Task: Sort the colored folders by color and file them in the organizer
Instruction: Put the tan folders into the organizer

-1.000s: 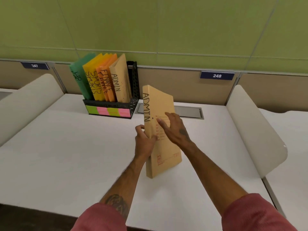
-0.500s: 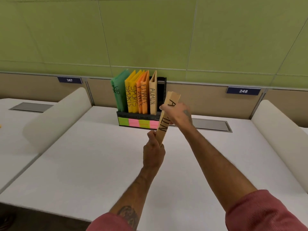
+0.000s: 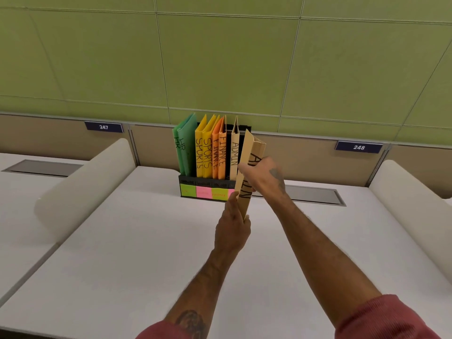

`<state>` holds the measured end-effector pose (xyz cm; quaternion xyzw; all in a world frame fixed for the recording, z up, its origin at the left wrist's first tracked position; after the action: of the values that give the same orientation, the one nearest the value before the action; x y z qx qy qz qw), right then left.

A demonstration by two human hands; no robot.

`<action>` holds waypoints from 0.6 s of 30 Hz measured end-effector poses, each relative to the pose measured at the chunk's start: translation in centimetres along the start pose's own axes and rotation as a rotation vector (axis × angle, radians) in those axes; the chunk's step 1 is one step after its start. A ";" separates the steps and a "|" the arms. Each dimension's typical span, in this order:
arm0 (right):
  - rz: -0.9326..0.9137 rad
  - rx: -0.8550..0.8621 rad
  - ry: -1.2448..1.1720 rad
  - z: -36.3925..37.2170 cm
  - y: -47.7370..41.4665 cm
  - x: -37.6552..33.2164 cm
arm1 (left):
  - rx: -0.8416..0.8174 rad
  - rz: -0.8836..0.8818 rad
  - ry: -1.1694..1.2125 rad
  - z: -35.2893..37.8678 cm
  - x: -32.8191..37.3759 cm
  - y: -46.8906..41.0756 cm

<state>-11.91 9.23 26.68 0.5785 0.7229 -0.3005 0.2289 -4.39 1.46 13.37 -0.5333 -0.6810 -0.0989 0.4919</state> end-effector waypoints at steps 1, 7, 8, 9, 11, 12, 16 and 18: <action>-0.003 0.020 0.014 -0.2 -0.4 0.0 | -0.028 -0.006 0.006 0.1 -0.1 -0.5; -0.018 0.165 0.042 -1.9 -3.6 0.6 | -0.252 -0.035 0.122 1.0 -1.4 -3.9; -0.027 0.178 0.046 -2.2 -4.3 0.8 | -0.277 -0.001 0.115 0.8 -1.7 -4.6; -0.038 0.189 0.044 -2.5 -5.1 0.9 | -0.293 0.048 0.095 0.6 -2.0 -5.5; -0.062 0.212 0.042 -3.1 -6.6 1.1 | -0.310 0.136 0.006 -0.1 -2.7 -7.7; -0.082 0.223 0.043 -3.3 -7.3 1.1 | -0.308 0.159 -0.057 -0.4 -2.9 -8.9; -0.175 0.255 0.017 -3.9 -9.7 0.4 | -0.214 0.163 -0.274 -1.8 -3.4 -14.6; -0.212 0.295 0.013 -4.1 -10.8 0.0 | -0.187 0.174 -0.361 -2.3 -3.5 -17.3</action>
<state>-22.40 10.51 31.42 0.5283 0.7293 -0.4221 0.1039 -17.52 -9.32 18.52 -0.6424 -0.6973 -0.0216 0.3171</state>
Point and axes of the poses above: each hand's wrist, its own y-axis away from the middle knuckle, its own z-axis out of the palm, x = y × z, the point moved 5 cm from there along -y, towards the middle knuckle, and after that the axes turned 11 degrees about y, right-handed, at the moved point
